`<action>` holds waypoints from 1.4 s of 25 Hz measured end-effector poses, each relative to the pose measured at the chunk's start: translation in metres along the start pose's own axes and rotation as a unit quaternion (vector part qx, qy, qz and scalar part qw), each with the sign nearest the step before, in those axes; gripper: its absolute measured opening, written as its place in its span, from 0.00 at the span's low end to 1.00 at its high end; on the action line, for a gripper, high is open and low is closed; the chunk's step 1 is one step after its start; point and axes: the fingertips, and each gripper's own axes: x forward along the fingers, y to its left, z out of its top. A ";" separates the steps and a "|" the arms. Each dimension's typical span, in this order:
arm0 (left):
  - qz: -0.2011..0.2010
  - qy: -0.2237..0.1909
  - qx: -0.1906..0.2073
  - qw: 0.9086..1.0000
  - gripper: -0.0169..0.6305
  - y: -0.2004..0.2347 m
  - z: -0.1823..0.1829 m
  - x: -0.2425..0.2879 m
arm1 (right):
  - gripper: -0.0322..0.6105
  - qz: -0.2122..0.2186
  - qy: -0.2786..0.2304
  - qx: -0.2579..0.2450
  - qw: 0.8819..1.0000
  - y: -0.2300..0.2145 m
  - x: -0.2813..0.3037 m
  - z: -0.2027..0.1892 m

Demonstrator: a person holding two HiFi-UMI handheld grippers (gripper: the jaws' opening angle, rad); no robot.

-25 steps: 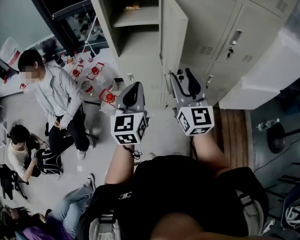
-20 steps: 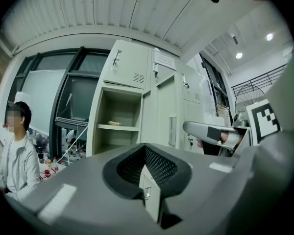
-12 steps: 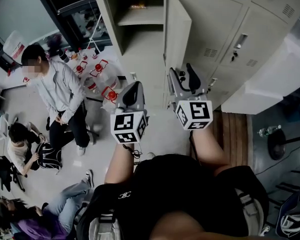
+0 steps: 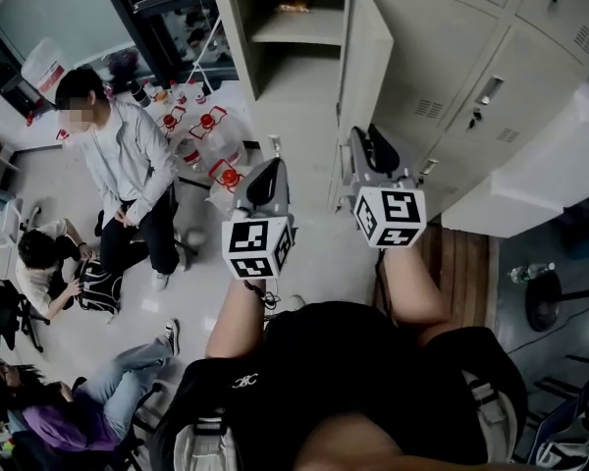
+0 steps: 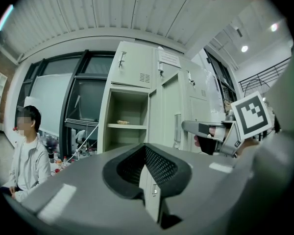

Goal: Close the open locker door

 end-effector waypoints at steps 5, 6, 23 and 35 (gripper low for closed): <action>0.020 0.000 -0.003 1.000 0.03 0.008 -0.002 -0.010 | 0.22 0.005 0.005 0.000 1.000 0.010 0.006 -0.001; 0.025 0.000 -0.004 1.000 0.03 0.010 -0.002 -0.012 | 0.22 0.005 0.007 0.000 1.000 0.012 0.007 -0.001; 0.092 -0.007 -0.016 0.996 0.03 0.065 -0.006 -0.063 | 0.22 -0.007 0.034 -0.008 0.999 0.064 0.035 -0.006; 0.099 -0.006 -0.019 0.995 0.03 0.110 -0.007 -0.075 | 0.20 -0.021 0.042 -0.011 0.999 0.104 0.077 -0.008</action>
